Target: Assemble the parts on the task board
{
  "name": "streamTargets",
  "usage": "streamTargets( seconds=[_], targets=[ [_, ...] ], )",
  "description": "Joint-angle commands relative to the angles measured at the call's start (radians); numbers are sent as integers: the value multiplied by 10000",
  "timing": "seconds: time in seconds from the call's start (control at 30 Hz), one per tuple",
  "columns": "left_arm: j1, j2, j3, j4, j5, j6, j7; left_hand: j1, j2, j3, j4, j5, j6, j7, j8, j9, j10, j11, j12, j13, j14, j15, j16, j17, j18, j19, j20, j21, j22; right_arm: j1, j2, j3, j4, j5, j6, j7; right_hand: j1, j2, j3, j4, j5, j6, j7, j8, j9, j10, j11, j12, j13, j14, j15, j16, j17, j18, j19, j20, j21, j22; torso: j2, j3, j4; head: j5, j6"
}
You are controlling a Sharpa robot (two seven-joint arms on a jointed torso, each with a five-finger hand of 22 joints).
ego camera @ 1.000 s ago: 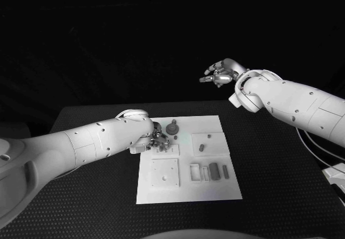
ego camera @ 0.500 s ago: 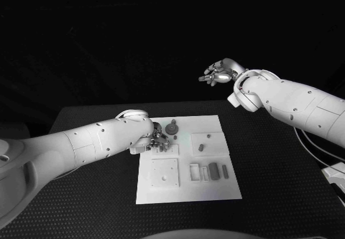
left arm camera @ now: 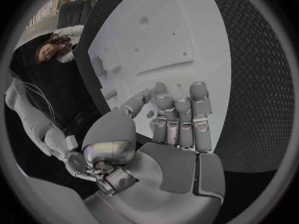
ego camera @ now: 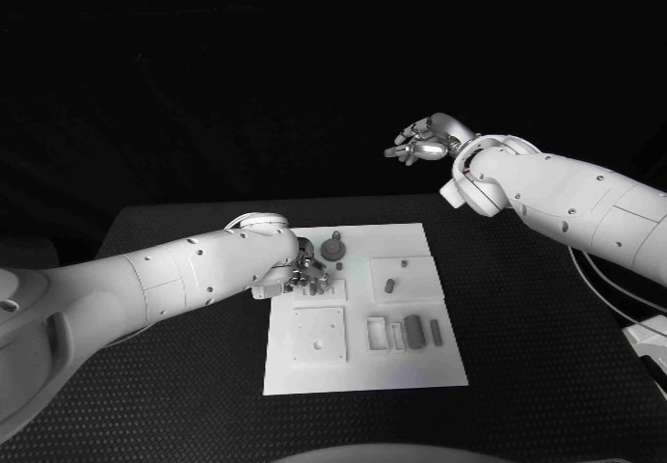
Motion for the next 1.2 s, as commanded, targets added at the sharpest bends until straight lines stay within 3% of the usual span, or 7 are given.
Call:
streamTargets(
  seconds=[0.03, 0.43, 0.73, 1.2],
  targets=[
    [2, 31, 1, 74, 68, 110, 104, 663, 630, 696, -655, 52, -56, 3, 14, 13, -7, -92, 12, -16, 12, -67, 65, -11, 205, 77, -112, -9, 213, -2, 30, 1, -7, 53, 150, 150, 65, 12, -81, 7, 17, -73, 417, 48, -13, 61, 9, -75, -24, 12, 88, -59, 18, -151, -69, 20, -75, 15, -1, 0, 4, 3, 4],
    [-1, 34, -5, -35, 68, 150, 123, 661, 632, 692, -657, 57, -57, 3, 5, 26, -7, -91, 14, -18, 14, -68, 67, -13, 205, 79, -113, -9, 214, -3, 36, 0, -19, 69, 159, 167, 86, 8, -101, 10, 18, -100, 426, 47, -32, 82, 19, -135, -103, 24, 104, -184, 53, -152, -101, 33, -117, 34, 0, 1, 4, 12, -28],
    [-79, 64, -93, -78, 85, 154, 147, 660, 633, 690, -658, 60, -57, 4, -1, 35, -7, -91, 15, -19, 14, -69, 68, -13, 205, 79, -113, -10, 214, -3, 36, -1, -19, 71, 139, 170, 100, 3, -118, 11, 17, -108, 433, 53, -45, 75, 29, -183, -159, 13, 122, -279, 79, -158, -138, 44, -156, 47, 7, -12, 9, 0, -37],
    [-126, 12, -111, -104, 88, 125, 170, 656, 631, 688, -656, 71, -60, 6, -13, 49, -10, -89, 16, -22, 12, -69, 67, -16, 204, 78, -112, -13, 213, -13, 25, -1, 5, 98, 147, 183, 131, 4, -152, 18, 18, -133, 452, 64, -75, 29, 62, -290, -283, -39, 175, -498, 134, -180, -250, 71, -255, 79, -1, 1, 5, 10, -39]
  ],
)
